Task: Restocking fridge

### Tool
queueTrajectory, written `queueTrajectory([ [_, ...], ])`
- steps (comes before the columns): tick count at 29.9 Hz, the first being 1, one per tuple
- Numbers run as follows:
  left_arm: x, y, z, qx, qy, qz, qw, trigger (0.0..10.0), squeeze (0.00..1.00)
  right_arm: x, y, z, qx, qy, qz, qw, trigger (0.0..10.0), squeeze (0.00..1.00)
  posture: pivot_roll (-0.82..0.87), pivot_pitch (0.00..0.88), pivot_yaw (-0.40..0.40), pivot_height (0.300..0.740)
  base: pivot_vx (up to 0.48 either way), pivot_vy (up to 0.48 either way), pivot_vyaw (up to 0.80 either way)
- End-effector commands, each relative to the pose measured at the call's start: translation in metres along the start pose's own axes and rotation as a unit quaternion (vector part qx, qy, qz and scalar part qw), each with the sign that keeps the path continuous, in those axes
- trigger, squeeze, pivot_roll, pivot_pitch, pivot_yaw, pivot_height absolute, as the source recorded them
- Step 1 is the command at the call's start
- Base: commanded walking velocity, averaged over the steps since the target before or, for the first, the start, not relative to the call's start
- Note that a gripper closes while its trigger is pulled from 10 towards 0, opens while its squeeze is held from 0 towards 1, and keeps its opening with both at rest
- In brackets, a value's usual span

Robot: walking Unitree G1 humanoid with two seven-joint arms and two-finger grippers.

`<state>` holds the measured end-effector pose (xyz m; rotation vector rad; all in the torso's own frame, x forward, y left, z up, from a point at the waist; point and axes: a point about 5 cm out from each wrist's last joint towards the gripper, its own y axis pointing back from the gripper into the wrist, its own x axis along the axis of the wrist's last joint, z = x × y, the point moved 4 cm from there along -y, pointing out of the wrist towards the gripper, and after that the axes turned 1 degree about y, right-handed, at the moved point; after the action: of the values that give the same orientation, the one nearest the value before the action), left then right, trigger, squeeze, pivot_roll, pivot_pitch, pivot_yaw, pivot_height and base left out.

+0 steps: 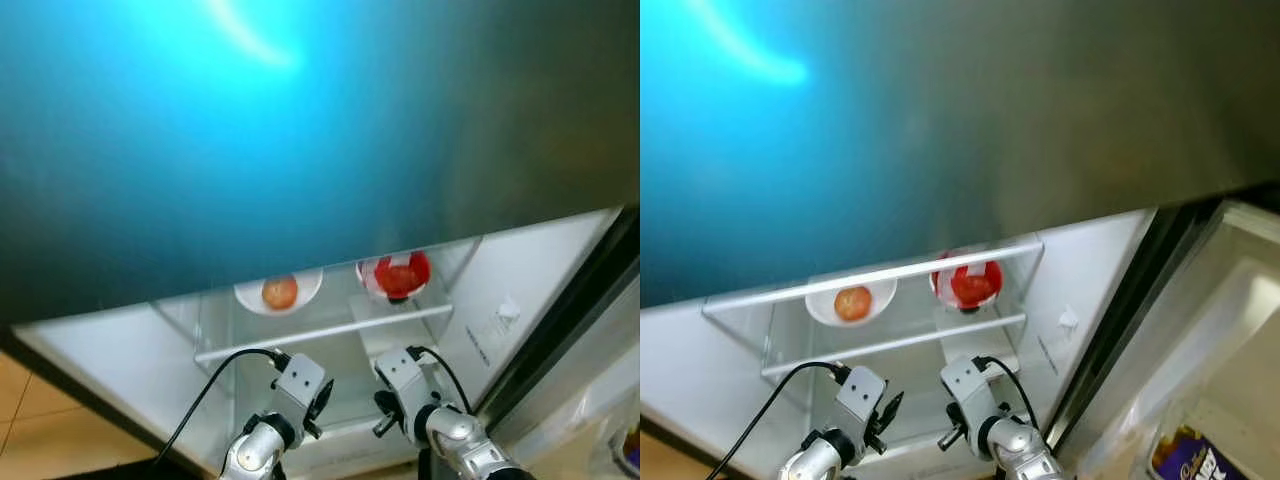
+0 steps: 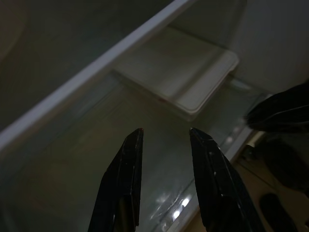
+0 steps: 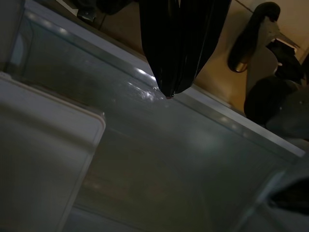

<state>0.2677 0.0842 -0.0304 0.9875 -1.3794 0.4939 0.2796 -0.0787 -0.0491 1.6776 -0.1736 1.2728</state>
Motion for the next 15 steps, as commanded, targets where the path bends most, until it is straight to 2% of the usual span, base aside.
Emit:
queueTrajectory([
  [1, -0.008, 0.002, 0.009, -0.023, -0.004, -0.018, 1.000, 10.0, 0.00, -0.004, -0.001, -0.005, 0.008, 0.007, -0.009, 1.000, 10.0, 0.00, -0.04, 0.040, 0.036, 0.634, 0.000, 0.000, 0.00],
  [8, -0.008, -0.001, 0.022, -0.059, -0.003, -0.023, 0.998, 10.0, 0.00, -0.012, -0.001, -0.005, 0.005, 0.024, -0.027, 0.999, 10.0, 0.00, -0.04, 0.042, 0.037, 0.634, 0.000, 0.000, 0.00],
  [9, -0.009, -0.001, 0.031, -0.085, -0.008, -0.027, 0.996, 10.0, 0.00, -0.016, 0.000, -0.006, 0.008, 0.031, -0.036, 0.999, 10.0, 0.00, -0.04, 0.046, 0.038, 0.634, 0.000, 0.000, 0.00],
  [15, -0.011, 0.000, 0.045, -0.123, -0.018, -0.031, 0.992, 10.0, 0.00, -0.016, 0.000, -0.012, 0.027, 0.025, -0.029, 0.999, 10.0, 0.00, -0.04, 0.047, 0.039, 0.634, 0.000, 0.000, 0.00],
])
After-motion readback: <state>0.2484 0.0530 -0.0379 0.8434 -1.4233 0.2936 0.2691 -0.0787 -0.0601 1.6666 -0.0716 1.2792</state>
